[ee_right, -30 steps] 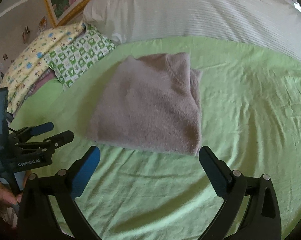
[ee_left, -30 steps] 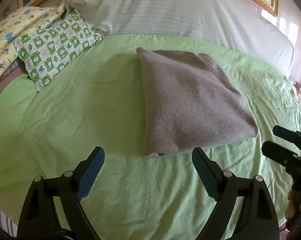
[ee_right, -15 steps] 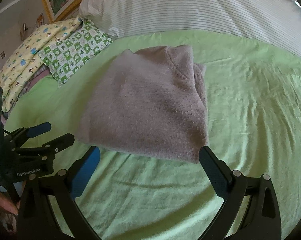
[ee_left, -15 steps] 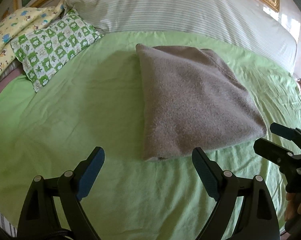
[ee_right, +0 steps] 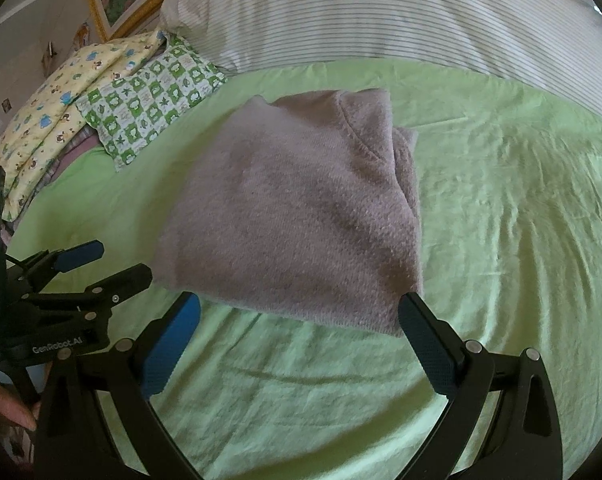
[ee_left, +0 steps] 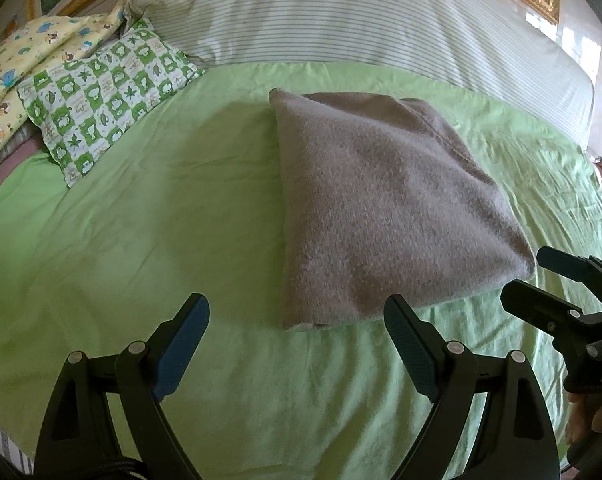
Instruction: Fold small clothes
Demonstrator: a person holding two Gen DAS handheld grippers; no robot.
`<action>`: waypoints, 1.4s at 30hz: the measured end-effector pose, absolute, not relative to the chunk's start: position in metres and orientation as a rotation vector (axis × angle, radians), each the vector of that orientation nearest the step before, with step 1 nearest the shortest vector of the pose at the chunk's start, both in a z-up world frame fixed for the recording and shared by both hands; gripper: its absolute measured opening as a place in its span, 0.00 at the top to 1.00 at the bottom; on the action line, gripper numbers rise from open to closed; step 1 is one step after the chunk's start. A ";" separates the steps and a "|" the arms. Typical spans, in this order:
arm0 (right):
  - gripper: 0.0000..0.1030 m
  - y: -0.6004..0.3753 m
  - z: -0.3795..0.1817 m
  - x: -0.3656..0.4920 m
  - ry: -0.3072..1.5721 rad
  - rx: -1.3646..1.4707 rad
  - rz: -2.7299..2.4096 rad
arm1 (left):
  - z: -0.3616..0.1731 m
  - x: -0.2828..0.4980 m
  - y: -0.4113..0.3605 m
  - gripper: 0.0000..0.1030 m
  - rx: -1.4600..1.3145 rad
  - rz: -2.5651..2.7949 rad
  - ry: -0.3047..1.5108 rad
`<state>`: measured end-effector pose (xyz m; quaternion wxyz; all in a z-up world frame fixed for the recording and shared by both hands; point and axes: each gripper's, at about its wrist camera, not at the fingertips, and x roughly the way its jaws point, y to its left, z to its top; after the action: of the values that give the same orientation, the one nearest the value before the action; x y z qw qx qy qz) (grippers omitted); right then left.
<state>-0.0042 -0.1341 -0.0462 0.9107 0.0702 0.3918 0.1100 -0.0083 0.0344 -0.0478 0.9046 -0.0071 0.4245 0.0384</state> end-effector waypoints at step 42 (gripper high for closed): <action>0.03 -0.133 -0.035 -0.002 0.782 0.163 0.221 | -0.036 -0.014 0.031 0.13 -0.029 0.086 0.857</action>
<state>-0.0024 -0.1325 -0.0349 0.9154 0.0794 0.3798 0.1073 -0.0135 0.0315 -0.0363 0.9087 -0.0139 0.4151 0.0415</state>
